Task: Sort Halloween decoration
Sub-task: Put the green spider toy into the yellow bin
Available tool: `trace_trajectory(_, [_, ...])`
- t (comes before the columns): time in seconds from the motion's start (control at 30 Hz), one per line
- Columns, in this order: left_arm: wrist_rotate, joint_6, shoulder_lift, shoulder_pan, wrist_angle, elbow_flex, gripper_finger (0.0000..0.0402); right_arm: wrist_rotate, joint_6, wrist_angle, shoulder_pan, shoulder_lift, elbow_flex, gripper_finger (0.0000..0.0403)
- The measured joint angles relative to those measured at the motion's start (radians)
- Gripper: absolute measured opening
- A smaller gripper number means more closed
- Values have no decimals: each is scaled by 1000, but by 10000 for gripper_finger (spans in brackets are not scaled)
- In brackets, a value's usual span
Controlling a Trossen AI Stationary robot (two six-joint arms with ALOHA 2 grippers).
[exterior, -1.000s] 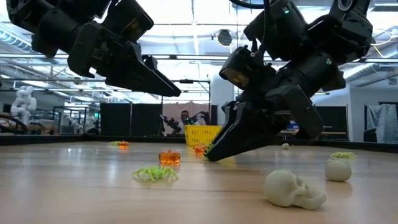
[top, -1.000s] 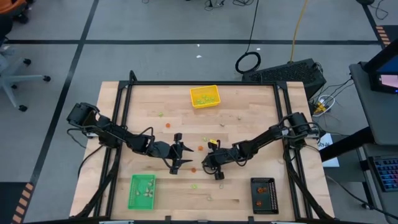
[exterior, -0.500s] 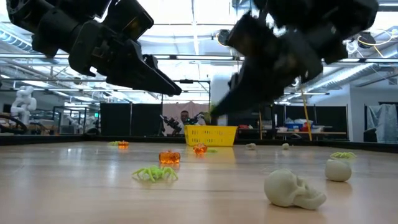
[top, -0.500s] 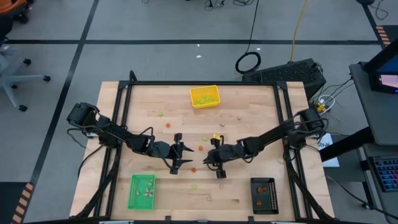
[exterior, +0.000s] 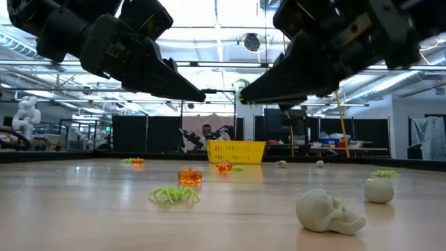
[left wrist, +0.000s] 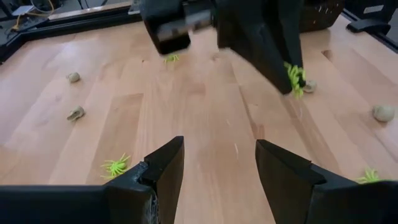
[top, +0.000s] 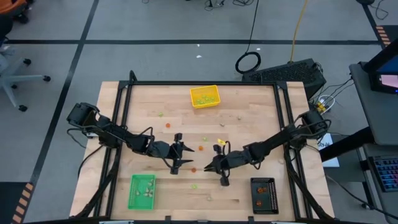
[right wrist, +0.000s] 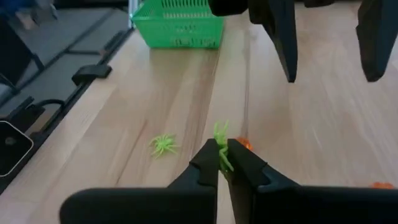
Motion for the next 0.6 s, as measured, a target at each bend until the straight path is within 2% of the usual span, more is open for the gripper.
trace_trajectory(0.17, [-1, 5, 0, 2, 1, 10, 198, -31, -38, 285, -29, 30, -109, 1])
trace_trajectory(0.37, [-101, 7, 0, 2, -10, 10, 198, -151, -61, 570, -101, 24, -214, 1])
trace_trajectory(0.6, [-121, -25, 0, 2, -5, 10, 198, -213, -90, 636, -185, 23, -244, 1])
